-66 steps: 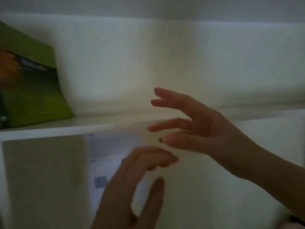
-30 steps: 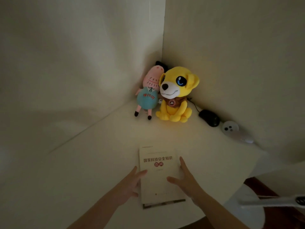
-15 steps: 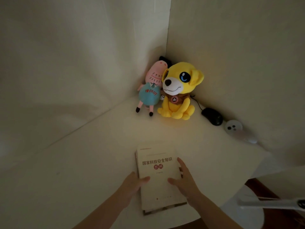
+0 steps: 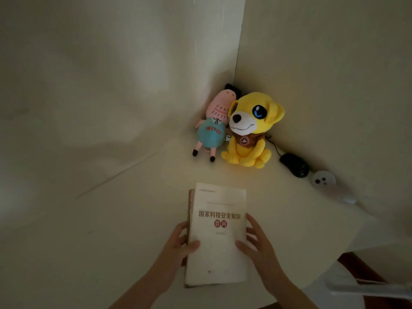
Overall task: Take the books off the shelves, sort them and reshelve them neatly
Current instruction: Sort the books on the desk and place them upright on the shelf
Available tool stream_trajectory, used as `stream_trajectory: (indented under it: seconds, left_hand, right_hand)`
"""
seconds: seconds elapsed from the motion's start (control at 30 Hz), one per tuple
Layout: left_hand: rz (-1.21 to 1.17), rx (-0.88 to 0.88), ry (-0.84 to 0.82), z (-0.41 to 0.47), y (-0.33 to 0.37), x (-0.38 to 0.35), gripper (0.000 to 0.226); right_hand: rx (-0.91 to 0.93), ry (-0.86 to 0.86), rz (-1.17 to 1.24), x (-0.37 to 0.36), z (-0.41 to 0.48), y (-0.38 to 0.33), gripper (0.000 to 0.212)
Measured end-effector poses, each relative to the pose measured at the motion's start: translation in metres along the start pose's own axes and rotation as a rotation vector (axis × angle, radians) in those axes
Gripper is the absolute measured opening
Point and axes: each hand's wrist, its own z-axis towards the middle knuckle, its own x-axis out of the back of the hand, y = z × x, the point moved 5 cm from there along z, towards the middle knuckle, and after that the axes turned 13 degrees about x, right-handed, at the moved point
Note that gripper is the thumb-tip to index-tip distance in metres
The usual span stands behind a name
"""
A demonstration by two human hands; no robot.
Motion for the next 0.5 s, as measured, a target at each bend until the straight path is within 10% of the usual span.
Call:
stream_trajectory:
  seconds: [0.5]
  left_hand:
    - [0.175,-0.441,-0.074,-0.122,0.126,0.028,0.078]
  right_hand:
    - [0.408,-0.122,0.114,-0.045,-0.001,-0.172,0.062]
